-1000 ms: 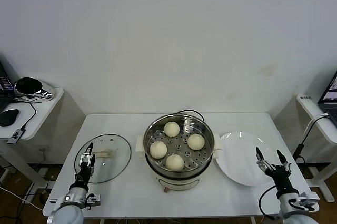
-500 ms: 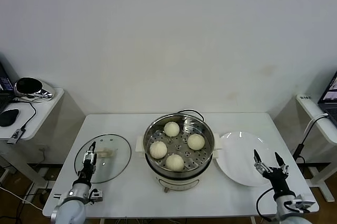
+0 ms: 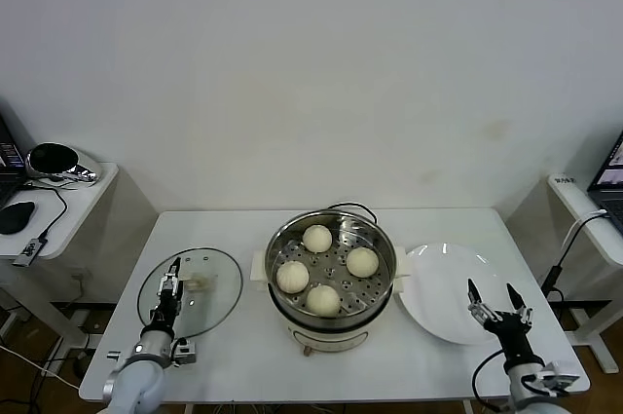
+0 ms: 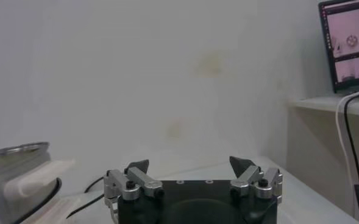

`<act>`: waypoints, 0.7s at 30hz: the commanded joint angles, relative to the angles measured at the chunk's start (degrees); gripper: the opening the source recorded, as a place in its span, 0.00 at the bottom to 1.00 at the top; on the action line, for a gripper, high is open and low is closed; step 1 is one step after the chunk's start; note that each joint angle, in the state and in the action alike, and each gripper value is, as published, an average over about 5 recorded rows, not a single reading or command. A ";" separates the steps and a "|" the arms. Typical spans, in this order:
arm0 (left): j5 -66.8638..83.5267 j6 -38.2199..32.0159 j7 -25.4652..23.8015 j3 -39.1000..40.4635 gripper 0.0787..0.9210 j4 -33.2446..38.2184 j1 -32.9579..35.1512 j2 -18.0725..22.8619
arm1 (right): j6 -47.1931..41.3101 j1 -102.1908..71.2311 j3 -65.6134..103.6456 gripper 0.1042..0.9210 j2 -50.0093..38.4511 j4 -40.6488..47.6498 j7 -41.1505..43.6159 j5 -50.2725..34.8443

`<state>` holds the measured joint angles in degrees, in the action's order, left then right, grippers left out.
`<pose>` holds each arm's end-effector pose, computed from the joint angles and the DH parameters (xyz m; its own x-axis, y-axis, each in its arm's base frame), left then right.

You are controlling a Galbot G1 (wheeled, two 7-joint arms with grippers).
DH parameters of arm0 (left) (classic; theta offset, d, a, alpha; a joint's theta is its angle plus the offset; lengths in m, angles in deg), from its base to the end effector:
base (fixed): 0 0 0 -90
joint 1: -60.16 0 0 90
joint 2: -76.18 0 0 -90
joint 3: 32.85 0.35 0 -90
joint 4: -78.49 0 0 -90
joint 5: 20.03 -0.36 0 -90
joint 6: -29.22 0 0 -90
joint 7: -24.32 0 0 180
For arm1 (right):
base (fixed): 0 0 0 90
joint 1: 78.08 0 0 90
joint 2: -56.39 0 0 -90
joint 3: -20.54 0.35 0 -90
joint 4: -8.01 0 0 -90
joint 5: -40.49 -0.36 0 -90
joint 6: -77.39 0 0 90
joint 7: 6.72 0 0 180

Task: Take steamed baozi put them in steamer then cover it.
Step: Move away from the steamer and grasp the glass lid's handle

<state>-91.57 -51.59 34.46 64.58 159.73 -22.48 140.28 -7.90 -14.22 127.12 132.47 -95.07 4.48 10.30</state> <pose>0.3007 0.1354 -0.4263 -0.9889 -0.0830 0.1231 0.1352 -0.1610 0.9776 0.1975 -0.1617 -0.3604 -0.9984 0.0423 0.0374 0.0487 0.9803 0.1912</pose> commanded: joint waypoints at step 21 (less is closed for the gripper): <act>4.67 3.79 3.21 1.16 0.88 -7.57 -6.49 5.23 | 0.37 -0.25 -0.21 0.88 0.39 0.26 -0.05 0.92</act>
<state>-87.88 -48.26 36.92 65.60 154.11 -27.83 144.54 -7.60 -14.43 126.92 132.78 -94.85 4.41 11.11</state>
